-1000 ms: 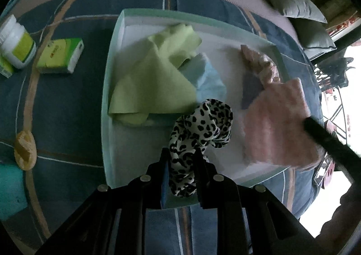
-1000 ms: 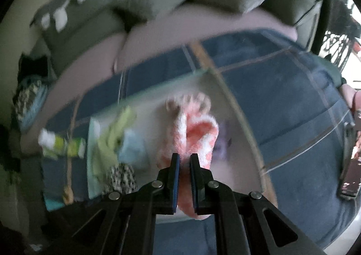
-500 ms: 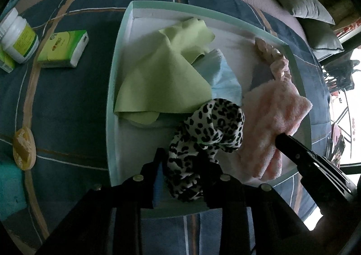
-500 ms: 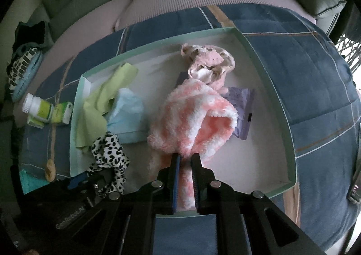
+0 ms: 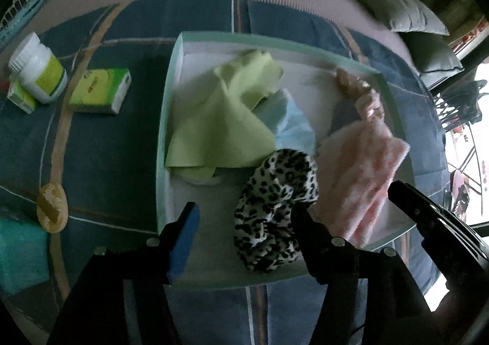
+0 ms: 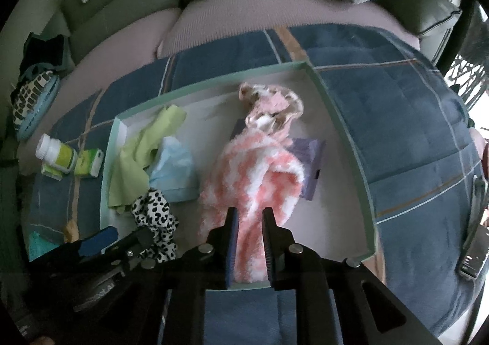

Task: Organize soft objects
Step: 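Lower both items into the tray while both tools open to release them, then withdraw both open tools from the tray back toward the pile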

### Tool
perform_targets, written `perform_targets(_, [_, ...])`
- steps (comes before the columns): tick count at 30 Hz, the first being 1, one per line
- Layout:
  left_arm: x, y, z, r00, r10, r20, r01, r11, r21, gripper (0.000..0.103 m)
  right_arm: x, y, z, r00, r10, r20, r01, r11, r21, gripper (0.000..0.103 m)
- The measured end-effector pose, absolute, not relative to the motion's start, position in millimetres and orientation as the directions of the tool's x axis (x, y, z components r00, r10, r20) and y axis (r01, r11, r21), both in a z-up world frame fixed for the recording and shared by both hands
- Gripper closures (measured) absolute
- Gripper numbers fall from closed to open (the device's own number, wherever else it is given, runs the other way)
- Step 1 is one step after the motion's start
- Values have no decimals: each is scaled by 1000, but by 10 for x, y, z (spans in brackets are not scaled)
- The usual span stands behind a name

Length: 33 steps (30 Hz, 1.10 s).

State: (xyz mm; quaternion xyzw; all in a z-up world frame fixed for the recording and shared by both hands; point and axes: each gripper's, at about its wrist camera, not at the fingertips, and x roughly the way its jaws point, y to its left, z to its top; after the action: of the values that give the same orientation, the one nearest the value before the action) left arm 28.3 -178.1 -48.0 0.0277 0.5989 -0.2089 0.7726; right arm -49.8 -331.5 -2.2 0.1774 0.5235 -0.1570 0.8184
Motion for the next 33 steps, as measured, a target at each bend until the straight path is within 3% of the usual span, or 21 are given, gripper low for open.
perform_targets(6, [326,-1637,-260,265,-310,-913,338,917,-213,33,-582,-3366,230,473,-104,-875,462,875,146,85])
perform_targets(10, [361,-1423,-126,312,-299,-902,294,933,-207,25,-528,-3298,253,481,-104,-871,450,882,143,83])
perform_targets(11, [376,-1366,-106,325,-293,-899,279,938,-205,24,-513,-3271,252,482,-102,-870,446,883,144,81])
perform_targets(13, [405,-1267,-79,356,-279,-892,253,948,-196,21,-486,-3210,280,499,-94,-862,431,889,153,61])
perform_targets(15, [448,-1161,-57,381,-255,-889,218,959,-182,16,-460,-3127,316,520,-82,-850,406,900,161,49])
perform_targets(23, [557,-784,-92,403,-212,-890,99,977,-188,13,-273,-2815,208,504,-44,-863,334,931,148,43])
perform_targets(27, [567,-695,-70,431,-191,-882,89,982,-169,12,-222,-2778,145,500,-32,-865,332,930,157,32])
perform_targets(33, [594,-648,-101,432,-204,-878,85,979,-186,11,-179,-2758,75,494,-30,-869,335,929,158,24])
